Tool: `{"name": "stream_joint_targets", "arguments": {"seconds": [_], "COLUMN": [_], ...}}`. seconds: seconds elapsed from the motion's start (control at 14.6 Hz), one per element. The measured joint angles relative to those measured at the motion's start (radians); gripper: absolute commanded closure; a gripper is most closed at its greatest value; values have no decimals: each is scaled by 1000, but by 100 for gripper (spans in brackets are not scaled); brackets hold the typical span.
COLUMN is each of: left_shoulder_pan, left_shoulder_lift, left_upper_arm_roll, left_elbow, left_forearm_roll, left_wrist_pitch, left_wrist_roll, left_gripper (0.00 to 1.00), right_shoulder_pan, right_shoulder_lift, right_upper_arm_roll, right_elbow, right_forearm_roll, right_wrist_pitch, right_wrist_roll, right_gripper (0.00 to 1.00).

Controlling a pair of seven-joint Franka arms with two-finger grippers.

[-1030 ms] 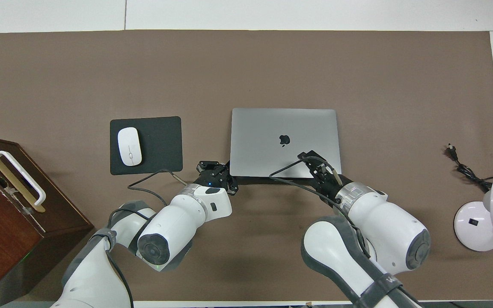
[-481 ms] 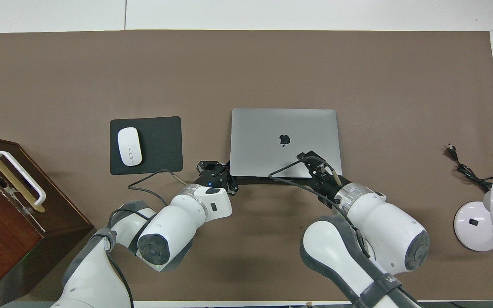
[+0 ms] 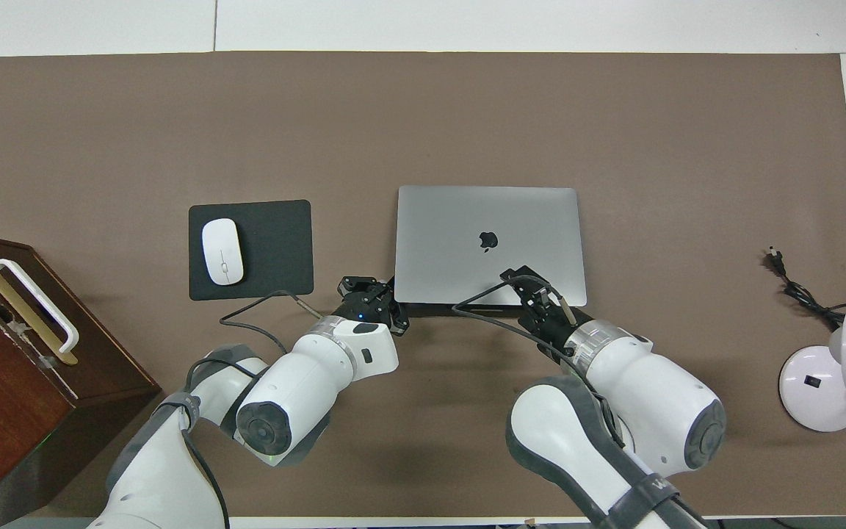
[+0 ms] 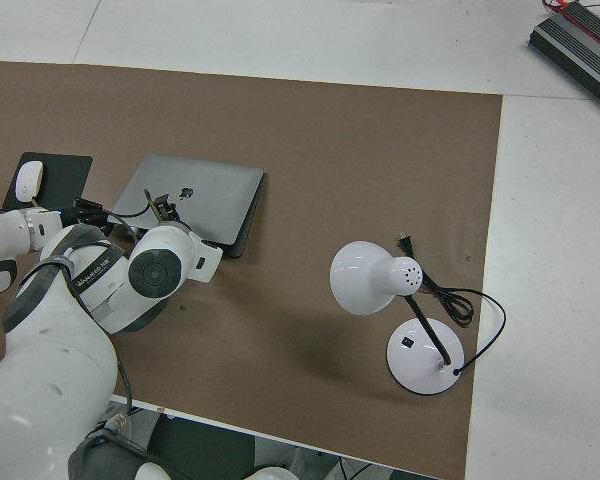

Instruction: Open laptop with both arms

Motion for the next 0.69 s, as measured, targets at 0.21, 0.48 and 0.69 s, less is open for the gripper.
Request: {"name": "stream_joint_targets", "arguments": {"seconds": [0.21, 0.48, 0.69], "left_shoulder_pan": [0, -1, -1], "left_shoulder_lift": [0, 0, 0], "left_upper_arm_roll": [0, 0, 0], "left_elbow": [0, 0, 0], "left_forearm_roll": [0, 0, 0], "left_wrist_pitch": [0, 0, 0], "left_wrist_roll": [0, 2, 3], "left_gripper": [100, 100, 100], "right_shoulder_pan": [-1, -2, -2], "right_shoulder_lift": [11, 37, 50], "right_upper_arm_roll": [-16, -38, -38], "right_elbow": [3, 43, 69], "right_forearm_roll": [0, 0, 0], "right_wrist_pitch": [0, 0, 0], "right_wrist_roll": [-40, -56, -56], "right_gripper": [0, 0, 0]}}
